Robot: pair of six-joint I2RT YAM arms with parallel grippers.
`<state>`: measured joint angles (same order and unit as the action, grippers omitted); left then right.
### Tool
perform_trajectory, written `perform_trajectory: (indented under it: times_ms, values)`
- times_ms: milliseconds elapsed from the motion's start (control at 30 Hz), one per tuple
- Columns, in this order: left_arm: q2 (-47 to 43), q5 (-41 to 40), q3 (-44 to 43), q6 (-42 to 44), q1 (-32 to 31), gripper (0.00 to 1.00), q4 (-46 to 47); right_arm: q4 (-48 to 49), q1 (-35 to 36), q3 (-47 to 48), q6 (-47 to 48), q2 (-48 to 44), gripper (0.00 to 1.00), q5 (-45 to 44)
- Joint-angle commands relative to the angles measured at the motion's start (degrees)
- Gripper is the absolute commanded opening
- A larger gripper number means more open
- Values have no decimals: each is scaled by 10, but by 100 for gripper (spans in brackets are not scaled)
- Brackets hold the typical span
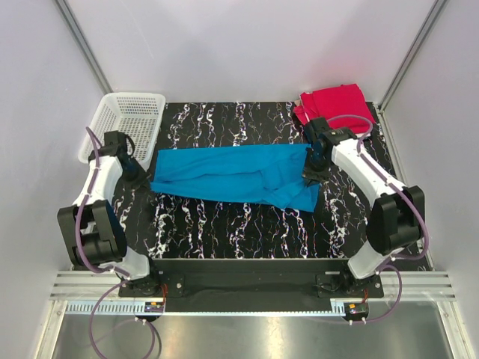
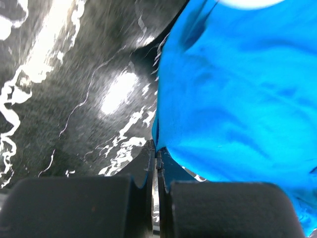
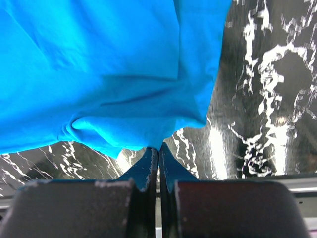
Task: Fold and stack the t-shirts
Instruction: Fold the tshirt
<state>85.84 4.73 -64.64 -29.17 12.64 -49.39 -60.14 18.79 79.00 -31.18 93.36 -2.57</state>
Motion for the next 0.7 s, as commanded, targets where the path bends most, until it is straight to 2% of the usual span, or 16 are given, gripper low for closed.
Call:
perform_trajectory:
  times_ms: [0, 667]
  values:
    - [32, 2, -51, -17, -12, 0, 13, -8, -15, 62, 25, 21, 0, -17]
    - [128, -43, -128, 10, -45, 0, -10, -25, -67, 193, 78, 113, 0, -24]
